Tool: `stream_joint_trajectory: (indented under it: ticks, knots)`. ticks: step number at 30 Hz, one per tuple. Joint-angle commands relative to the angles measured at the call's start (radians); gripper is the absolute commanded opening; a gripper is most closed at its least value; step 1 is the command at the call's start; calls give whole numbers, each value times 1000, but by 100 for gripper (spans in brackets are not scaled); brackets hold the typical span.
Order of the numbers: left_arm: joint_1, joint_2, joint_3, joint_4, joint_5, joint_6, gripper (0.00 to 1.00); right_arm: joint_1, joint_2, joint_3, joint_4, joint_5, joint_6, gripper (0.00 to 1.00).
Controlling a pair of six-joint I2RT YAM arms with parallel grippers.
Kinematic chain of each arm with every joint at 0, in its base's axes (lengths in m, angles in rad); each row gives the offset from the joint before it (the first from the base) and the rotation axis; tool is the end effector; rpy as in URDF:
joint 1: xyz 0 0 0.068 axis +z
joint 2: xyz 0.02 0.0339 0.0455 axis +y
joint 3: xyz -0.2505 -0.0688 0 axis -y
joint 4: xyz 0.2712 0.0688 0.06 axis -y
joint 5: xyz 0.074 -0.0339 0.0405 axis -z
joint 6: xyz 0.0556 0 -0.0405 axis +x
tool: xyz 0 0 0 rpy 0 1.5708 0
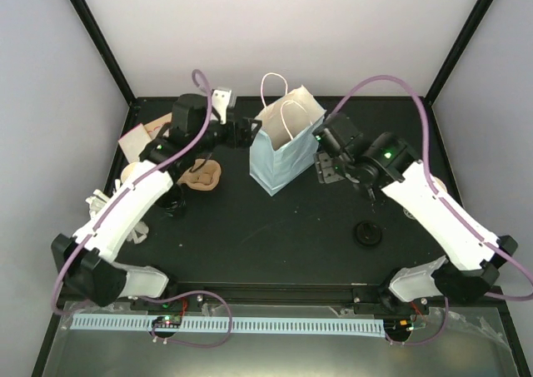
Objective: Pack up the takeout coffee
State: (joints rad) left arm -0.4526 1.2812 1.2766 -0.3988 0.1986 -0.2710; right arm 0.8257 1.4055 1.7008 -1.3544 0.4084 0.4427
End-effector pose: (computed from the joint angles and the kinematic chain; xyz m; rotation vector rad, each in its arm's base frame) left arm 0.2993 -0.1577 0.3619 0.3159 2.0021 -0.6613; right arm 0.2074 0.1923 0.3879 -0.3422 2.4751 -0.0295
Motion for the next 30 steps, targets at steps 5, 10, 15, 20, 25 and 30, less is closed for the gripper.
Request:
stream_joint_trajectory:
  ticks: [5, 10, 15, 20, 25, 30]
  knots:
    - [5, 225, 272, -85, -27, 106, 96, -99, -115, 25, 33, 46, 6, 61]
    - [8, 370, 458, -193, -69, 151, 90, -103, -130, 79, 25, 79, -18, 61]
    - [11, 510, 623, -290, -19, 199, 82, -106, -141, 121, 29, 99, -44, 61]
    - [11, 630, 778, -416, -25, 244, 76, -108, -157, 129, 57, 66, -56, 61]
    - [11, 671, 796, -434, -14, 270, 74, -109, -181, 135, 96, 43, -68, 60]
    - [11, 694, 799, -434, 3, 273, 60, -108, -198, 150, 146, 35, -95, 60]
